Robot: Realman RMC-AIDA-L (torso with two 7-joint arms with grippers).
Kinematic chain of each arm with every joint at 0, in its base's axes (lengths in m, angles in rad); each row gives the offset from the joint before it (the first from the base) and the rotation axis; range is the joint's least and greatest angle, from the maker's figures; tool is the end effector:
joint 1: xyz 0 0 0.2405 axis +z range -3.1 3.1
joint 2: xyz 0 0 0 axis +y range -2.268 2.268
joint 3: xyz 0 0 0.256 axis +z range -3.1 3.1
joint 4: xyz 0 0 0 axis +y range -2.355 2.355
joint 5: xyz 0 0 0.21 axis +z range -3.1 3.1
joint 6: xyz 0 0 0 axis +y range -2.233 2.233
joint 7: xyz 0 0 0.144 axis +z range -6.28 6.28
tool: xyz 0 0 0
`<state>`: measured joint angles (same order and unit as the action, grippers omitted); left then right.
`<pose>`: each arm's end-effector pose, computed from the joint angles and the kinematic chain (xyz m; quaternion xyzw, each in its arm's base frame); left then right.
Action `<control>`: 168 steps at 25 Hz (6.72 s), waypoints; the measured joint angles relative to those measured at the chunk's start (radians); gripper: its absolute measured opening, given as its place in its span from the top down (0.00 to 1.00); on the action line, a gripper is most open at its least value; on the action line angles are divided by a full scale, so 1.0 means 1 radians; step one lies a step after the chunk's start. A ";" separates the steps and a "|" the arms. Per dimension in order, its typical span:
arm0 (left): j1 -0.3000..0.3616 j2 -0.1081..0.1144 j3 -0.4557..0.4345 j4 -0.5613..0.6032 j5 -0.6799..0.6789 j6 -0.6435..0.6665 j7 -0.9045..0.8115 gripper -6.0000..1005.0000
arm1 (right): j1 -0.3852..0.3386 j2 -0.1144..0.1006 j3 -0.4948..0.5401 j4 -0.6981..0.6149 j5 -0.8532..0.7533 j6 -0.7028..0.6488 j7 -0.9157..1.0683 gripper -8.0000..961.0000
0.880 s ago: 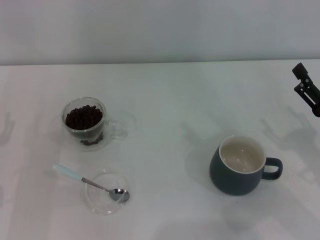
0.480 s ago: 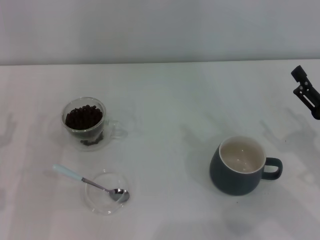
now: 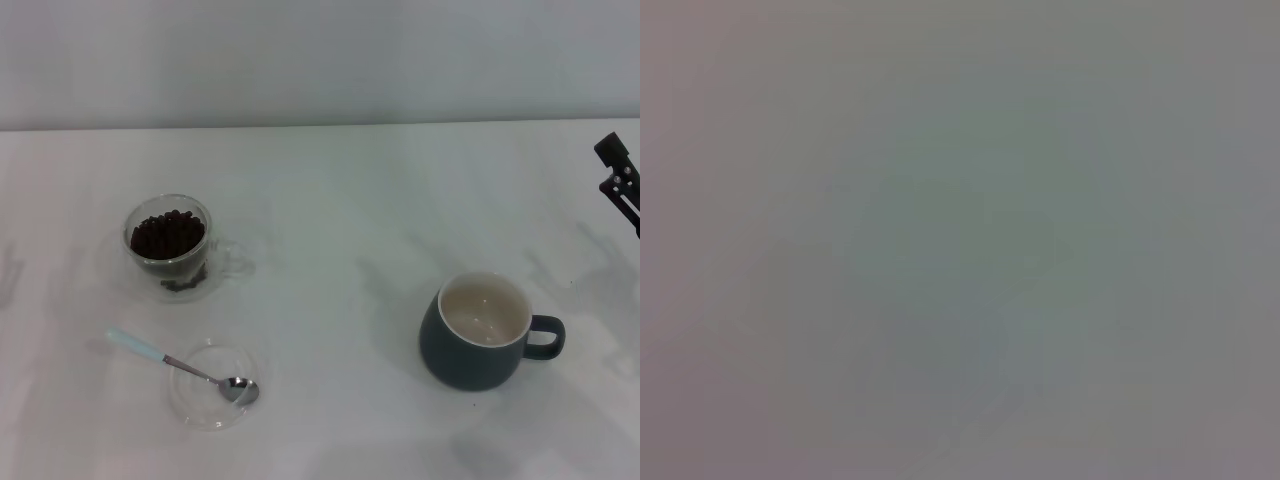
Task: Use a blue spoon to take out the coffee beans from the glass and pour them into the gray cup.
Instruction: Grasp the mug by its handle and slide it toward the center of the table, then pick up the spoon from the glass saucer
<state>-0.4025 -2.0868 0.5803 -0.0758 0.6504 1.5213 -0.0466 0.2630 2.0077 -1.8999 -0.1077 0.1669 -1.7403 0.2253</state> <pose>-0.3510 0.2868 0.0326 -0.5988 -0.1606 -0.3034 0.7236 0.3193 0.2498 0.0340 -0.7134 0.0454 0.4191 0.5598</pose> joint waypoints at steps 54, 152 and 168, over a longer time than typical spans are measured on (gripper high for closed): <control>0.060 0.007 -0.008 0.019 0.002 0.020 -0.019 0.12 | -0.121 0.006 -0.075 0.036 -0.221 0.396 0.130 0.20; 0.159 0.010 0.035 0.081 0.148 -0.011 -0.690 0.12 | -0.118 0.001 -0.277 0.035 0.024 0.007 0.056 0.18; 0.180 0.005 0.303 -0.014 0.166 0.024 -1.215 0.12 | -0.073 -0.051 -0.072 0.042 0.025 -0.095 0.042 0.18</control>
<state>-0.2230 -2.0822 0.8835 -0.0902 0.8166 1.5448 -1.2615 0.1896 1.9562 -1.9715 -0.0659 0.1920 -1.8354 0.2671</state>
